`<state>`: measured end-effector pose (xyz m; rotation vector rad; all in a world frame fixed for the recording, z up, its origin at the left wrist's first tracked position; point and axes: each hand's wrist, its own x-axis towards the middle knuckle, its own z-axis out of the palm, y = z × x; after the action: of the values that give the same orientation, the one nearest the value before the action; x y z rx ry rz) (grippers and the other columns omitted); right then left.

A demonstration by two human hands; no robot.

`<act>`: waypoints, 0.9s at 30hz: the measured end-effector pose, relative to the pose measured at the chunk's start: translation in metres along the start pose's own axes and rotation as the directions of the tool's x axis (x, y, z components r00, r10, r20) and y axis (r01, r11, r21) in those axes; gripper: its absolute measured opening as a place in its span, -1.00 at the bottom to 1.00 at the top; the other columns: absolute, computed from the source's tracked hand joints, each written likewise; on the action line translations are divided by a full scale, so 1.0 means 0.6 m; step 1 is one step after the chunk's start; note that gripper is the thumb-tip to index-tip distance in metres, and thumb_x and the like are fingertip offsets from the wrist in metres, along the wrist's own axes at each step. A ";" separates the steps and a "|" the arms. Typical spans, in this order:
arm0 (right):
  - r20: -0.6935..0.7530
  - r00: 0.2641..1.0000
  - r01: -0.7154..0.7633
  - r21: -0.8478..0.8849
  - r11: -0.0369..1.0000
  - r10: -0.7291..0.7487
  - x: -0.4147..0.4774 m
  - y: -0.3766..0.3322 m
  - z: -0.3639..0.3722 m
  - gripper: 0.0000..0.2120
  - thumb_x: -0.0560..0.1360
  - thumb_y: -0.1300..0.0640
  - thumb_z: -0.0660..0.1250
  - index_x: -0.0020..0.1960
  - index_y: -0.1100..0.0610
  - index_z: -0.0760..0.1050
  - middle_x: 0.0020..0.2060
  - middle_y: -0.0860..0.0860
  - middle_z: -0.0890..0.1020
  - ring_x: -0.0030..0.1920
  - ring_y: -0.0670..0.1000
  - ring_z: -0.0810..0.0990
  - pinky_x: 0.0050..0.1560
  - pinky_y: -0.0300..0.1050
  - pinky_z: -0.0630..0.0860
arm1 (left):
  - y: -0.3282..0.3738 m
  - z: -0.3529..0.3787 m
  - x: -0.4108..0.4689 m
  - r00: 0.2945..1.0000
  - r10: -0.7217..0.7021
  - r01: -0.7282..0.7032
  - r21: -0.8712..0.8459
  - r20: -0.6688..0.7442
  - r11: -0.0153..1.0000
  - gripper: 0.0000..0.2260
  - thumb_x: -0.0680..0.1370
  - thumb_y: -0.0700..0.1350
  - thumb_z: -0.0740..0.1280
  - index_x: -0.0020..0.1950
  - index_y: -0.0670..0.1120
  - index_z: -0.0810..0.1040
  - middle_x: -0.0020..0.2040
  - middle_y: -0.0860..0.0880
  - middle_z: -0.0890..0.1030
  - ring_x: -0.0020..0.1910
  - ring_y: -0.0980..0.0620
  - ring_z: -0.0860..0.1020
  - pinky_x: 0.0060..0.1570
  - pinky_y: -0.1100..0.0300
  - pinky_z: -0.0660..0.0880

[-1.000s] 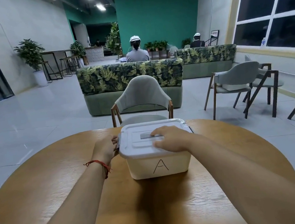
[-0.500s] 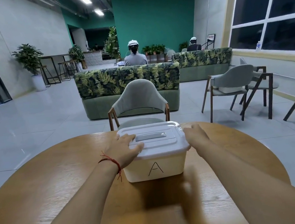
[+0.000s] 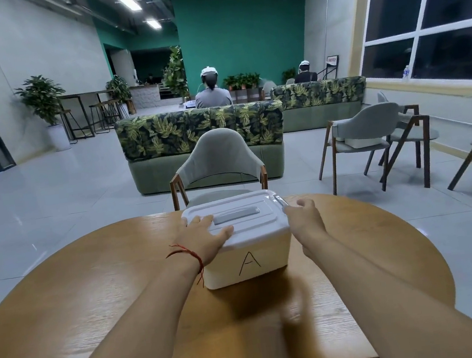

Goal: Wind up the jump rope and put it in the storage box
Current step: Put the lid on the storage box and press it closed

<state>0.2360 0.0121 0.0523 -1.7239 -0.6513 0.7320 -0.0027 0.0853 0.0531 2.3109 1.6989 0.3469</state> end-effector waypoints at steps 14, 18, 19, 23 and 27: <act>0.378 0.919 -0.126 0.021 0.992 0.109 -0.030 0.010 0.039 -0.58 0.69 0.01 0.25 0.53 -0.20 0.37 0.25 0.09 0.67 0.18 0.27 0.72 0.23 0.39 0.68 | 0.073 0.017 -0.034 0.996 0.052 -0.058 0.095 0.066 0.994 -0.33 0.61 0.43 0.05 0.69 0.20 0.18 0.71 -0.10 0.21 0.66 -0.26 0.16 0.57 -0.33 0.20; 0.396 0.913 -0.102 -0.011 0.995 0.098 -0.037 0.005 0.080 -0.53 0.71 0.04 0.24 0.59 -0.20 0.30 0.28 0.08 0.64 0.22 0.25 0.69 0.21 0.33 0.69 | 0.033 0.002 -0.022 0.995 0.057 -0.063 0.071 0.084 0.995 -0.39 0.65 0.34 0.06 0.68 0.21 0.17 0.71 -0.11 0.21 0.68 -0.29 0.12 0.58 -0.38 0.17; 0.407 0.909 -0.092 -0.009 0.996 0.088 -0.044 0.003 0.096 -0.51 0.71 0.04 0.24 0.61 -0.20 0.29 0.28 0.08 0.64 0.22 0.24 0.69 0.20 0.30 0.70 | 0.017 -0.006 -0.016 0.995 0.042 -0.048 0.065 0.092 0.997 -0.41 0.65 0.31 0.07 0.68 0.21 0.18 0.71 -0.12 0.22 0.68 -0.29 0.11 0.58 -0.39 0.16; 0.481 0.876 -0.043 0.017 0.999 0.030 -0.079 -0.005 0.196 -0.52 0.74 0.08 0.23 0.60 -0.22 0.27 0.19 -0.05 0.64 0.18 0.13 0.67 0.25 0.25 0.68 | -0.075 -0.051 0.001 0.994 -0.078 0.076 0.033 0.078 0.997 -0.40 0.58 0.14 0.11 0.65 0.21 0.24 0.69 -0.13 0.27 0.68 -0.32 0.11 0.58 -0.33 0.12; 0.573 0.819 -0.041 0.027 0.999 0.018 -0.122 -0.022 0.309 -0.50 0.72 0.03 0.25 0.58 -0.35 0.29 0.28 -0.06 0.67 0.22 0.12 0.68 0.03 0.18 0.64 | -0.187 -0.091 0.004 0.990 -0.143 0.143 0.029 0.010 0.989 -0.40 0.50 0.10 0.06 0.57 0.19 0.33 0.60 -0.12 0.40 0.62 -0.28 0.23 0.51 -0.25 0.19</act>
<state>0.0481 0.0776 0.0371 -1.4716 -1.0126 1.3028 -0.1206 0.1232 0.0667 2.1892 1.8620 0.2814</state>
